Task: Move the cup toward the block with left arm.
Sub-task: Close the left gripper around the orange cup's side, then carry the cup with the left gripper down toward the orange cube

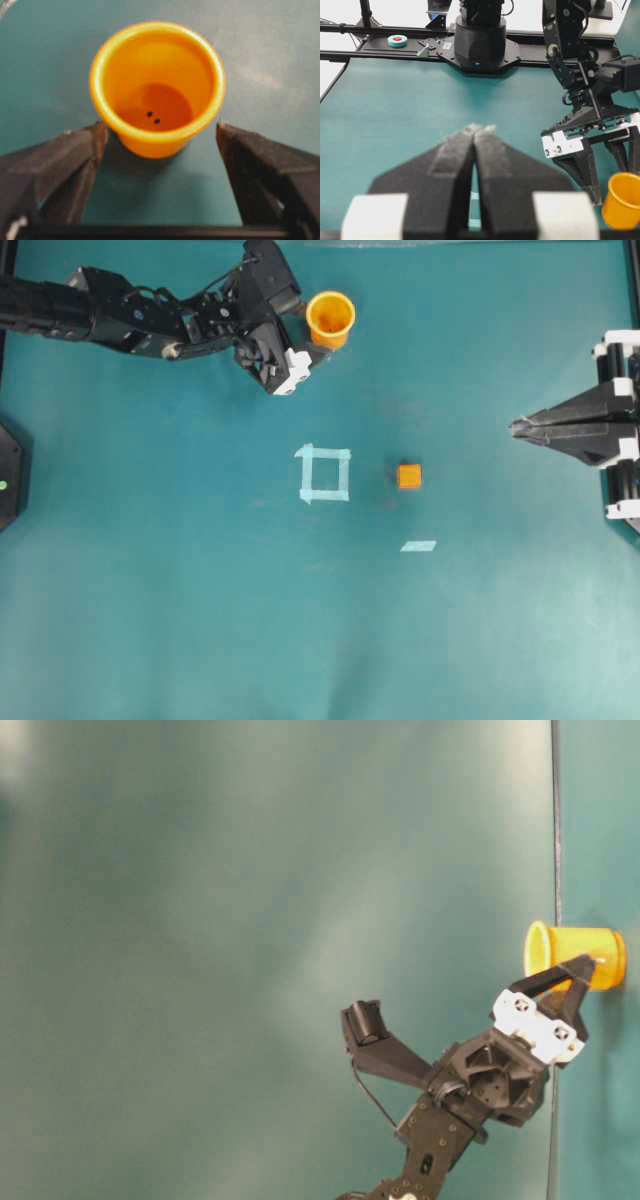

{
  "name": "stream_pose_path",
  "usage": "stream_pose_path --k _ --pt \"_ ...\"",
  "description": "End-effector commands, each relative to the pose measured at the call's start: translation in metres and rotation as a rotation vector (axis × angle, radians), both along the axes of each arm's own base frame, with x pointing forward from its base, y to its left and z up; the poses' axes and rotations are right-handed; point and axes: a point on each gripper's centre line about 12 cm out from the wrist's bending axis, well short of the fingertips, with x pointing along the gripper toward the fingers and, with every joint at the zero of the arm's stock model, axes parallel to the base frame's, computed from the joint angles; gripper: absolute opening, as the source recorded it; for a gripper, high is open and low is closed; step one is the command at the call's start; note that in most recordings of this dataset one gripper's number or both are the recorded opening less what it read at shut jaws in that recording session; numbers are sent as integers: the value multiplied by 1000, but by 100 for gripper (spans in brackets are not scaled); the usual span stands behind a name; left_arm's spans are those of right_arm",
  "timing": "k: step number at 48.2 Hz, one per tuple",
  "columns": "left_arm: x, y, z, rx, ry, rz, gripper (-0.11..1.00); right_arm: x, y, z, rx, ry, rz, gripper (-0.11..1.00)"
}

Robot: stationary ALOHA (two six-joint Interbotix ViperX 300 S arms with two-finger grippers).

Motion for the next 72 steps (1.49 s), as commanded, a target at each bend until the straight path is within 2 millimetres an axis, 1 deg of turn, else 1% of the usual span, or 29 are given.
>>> stream_pose_path --k 1,9,18,32,36,38,40,42,43,48,62,67,72 --pt "10 3 11 14 -36 0 86 3 0 11 -5 -26 1 0" --pt "18 3 10 10 -46 -4 86 4 0 10 -6 -20 0 0" --pt "27 6 11 9 -59 0 86 6 0 7 -8 -9 1 0" --pt "37 10 -4 -1 -42 0 85 7 0 6 -9 -2 1 0" --pt "36 8 -4 -1 -37 -3 82 7 0 6 -9 -3 0 0" --pt "35 8 -5 -3 -33 -3 78 7 0 6 -9 -2 1 0" --pt "34 6 -5 -4 -31 -5 69 7 0 5 -9 2 0 0" --pt "33 6 -3 -2 -34 -5 62 7 0 5 -9 2 1 0" --pt "33 5 -2 -3 -33 -6 61 8 0 5 -8 3 -1 0" --pt "33 -2 6 2 -46 -20 61 9 0 3 -9 11 1 0" --pt "35 -35 52 29 -110 -94 61 10 0 3 -9 14 1 0" --pt "36 -47 59 26 -110 -118 61 10 0 3 -9 14 1 0" --pt "43 -64 65 23 -107 -158 61 10 0 3 -9 12 1 0"
